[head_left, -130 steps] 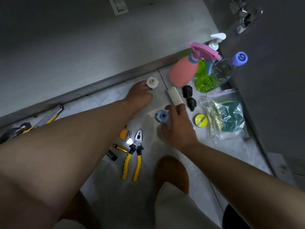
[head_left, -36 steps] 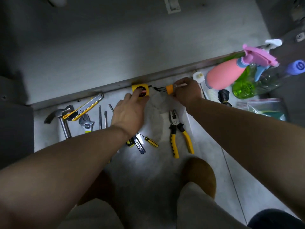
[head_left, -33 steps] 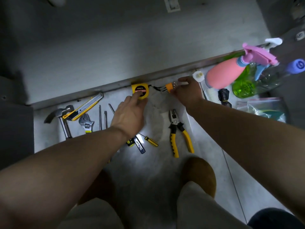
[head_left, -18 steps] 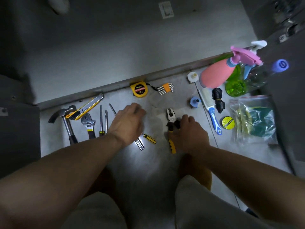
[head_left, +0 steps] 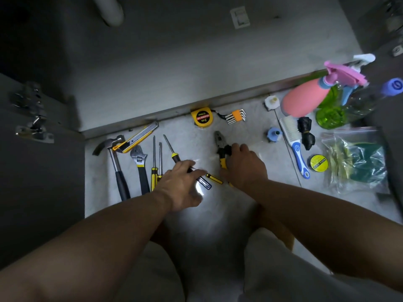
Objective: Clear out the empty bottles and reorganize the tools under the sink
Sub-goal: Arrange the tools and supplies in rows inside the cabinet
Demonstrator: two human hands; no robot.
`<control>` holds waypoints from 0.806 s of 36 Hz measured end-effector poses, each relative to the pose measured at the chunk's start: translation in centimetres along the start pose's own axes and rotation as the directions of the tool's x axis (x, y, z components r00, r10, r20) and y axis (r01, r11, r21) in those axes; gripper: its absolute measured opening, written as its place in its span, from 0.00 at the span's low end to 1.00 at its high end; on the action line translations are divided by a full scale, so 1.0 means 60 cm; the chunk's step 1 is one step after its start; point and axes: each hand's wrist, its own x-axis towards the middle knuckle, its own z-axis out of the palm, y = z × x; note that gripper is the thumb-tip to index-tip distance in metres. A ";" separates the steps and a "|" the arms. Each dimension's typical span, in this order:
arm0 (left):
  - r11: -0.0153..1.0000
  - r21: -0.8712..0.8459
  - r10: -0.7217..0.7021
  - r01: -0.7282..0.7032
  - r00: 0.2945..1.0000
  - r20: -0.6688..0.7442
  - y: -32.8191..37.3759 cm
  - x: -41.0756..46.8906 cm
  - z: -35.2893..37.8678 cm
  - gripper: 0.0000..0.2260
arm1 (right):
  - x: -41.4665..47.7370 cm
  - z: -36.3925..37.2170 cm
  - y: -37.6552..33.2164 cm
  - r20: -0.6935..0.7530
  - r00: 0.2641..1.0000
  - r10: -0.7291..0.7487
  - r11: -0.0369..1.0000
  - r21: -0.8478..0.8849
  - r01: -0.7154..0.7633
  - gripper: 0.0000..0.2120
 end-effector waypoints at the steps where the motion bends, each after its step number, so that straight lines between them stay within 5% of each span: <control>1: 1.000 0.017 0.022 -0.022 1.000 0.014 -0.005 -0.001 -0.005 0.36 | 0.002 0.000 -0.007 0.014 0.999 -0.033 0.999 0.005 0.033 0.27; 5: 0.994 0.094 0.054 -0.059 0.997 0.052 -0.036 -0.005 -0.061 0.32 | -0.004 -0.017 -0.026 0.010 0.997 -0.074 0.992 0.101 0.073 0.21; 8: 0.990 0.141 0.010 -0.027 0.993 0.116 -0.058 -0.010 -0.133 0.27 | -0.008 -0.059 -0.031 0.141 0.977 -0.162 0.985 0.088 0.150 0.21; 12: 0.975 0.211 -0.119 0.071 0.966 0.229 -0.079 -0.037 -0.227 0.23 | -0.020 -0.177 -0.057 0.477 0.814 -0.330 0.940 0.091 0.328 0.18; 15: 0.969 0.214 -0.171 0.124 0.961 0.217 -0.091 -0.067 -0.281 0.21 | -0.044 -0.269 -0.089 0.531 0.745 -0.404 0.892 0.047 0.450 0.15; 24: 0.986 0.043 -0.168 0.164 0.980 0.107 -0.130 -0.119 -0.253 0.15 | -0.042 -0.333 -0.177 0.447 0.806 -0.387 0.865 -0.125 0.485 0.12; 29: 0.962 -0.050 -0.263 0.268 0.961 0.083 -0.167 -0.113 -0.169 0.16 | -0.029 -0.250 -0.184 0.431 0.822 -0.373 0.909 -0.008 0.417 0.12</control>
